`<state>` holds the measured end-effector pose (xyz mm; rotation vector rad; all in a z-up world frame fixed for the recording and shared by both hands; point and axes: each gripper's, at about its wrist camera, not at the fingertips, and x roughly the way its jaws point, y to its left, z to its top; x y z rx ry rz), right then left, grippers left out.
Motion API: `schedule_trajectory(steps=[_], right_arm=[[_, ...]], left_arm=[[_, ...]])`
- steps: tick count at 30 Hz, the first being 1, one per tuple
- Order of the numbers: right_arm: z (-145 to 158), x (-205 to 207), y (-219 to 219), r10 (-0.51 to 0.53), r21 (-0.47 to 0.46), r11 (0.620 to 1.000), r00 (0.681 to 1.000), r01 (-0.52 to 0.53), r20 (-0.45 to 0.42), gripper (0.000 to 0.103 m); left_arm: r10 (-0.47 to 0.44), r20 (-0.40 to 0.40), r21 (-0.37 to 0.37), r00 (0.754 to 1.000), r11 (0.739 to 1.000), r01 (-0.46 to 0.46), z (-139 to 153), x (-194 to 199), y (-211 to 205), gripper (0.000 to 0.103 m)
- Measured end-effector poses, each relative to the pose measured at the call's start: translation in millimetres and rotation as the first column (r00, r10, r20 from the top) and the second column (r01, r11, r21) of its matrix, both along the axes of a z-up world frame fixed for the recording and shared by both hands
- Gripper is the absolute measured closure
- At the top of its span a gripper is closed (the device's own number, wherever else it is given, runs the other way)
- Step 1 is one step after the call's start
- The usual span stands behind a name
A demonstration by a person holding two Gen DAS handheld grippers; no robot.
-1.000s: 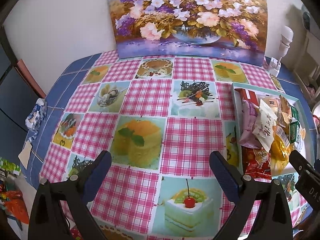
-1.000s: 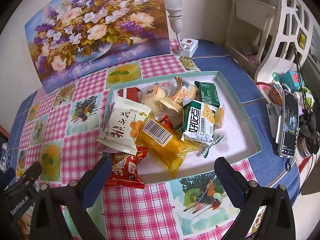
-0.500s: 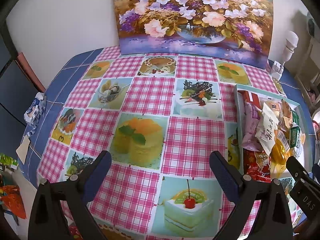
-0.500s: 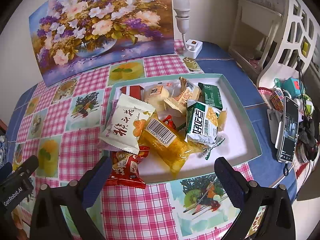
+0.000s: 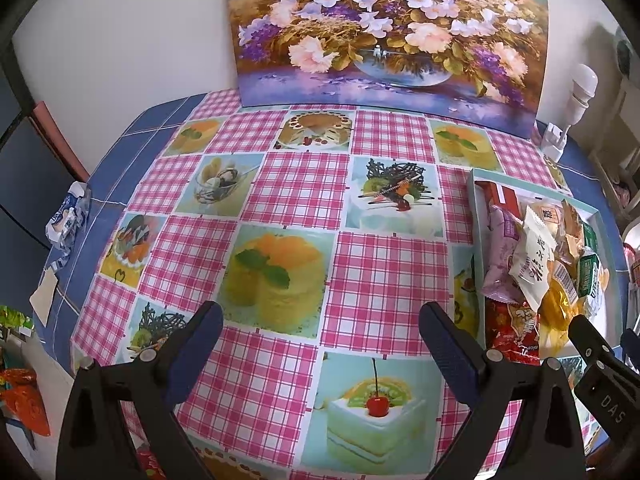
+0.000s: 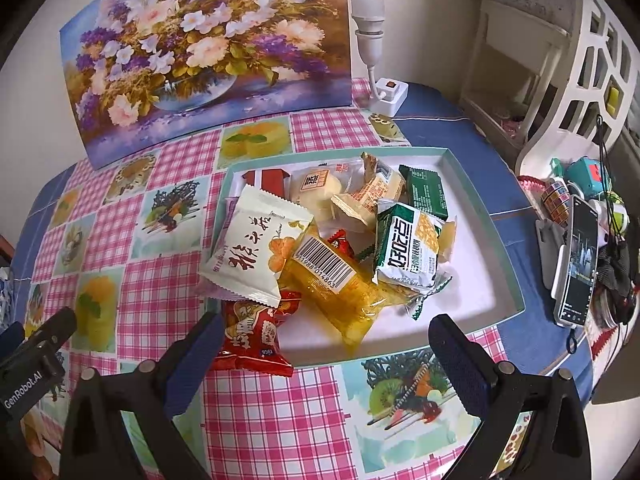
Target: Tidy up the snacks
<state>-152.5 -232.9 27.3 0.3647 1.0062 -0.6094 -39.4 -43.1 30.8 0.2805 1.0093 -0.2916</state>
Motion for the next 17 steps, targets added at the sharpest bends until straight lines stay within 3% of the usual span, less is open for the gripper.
schedule_trajectory(steps=[17], right_arm=[[-1.2,0.0,0.1,0.003,0.000,1.000,1.000,-0.003,-0.002,0.000]], left_arm=[[-0.001,0.009,-0.009,1.000,1.000,0.002,2.2,-0.4,0.6,0.005]])
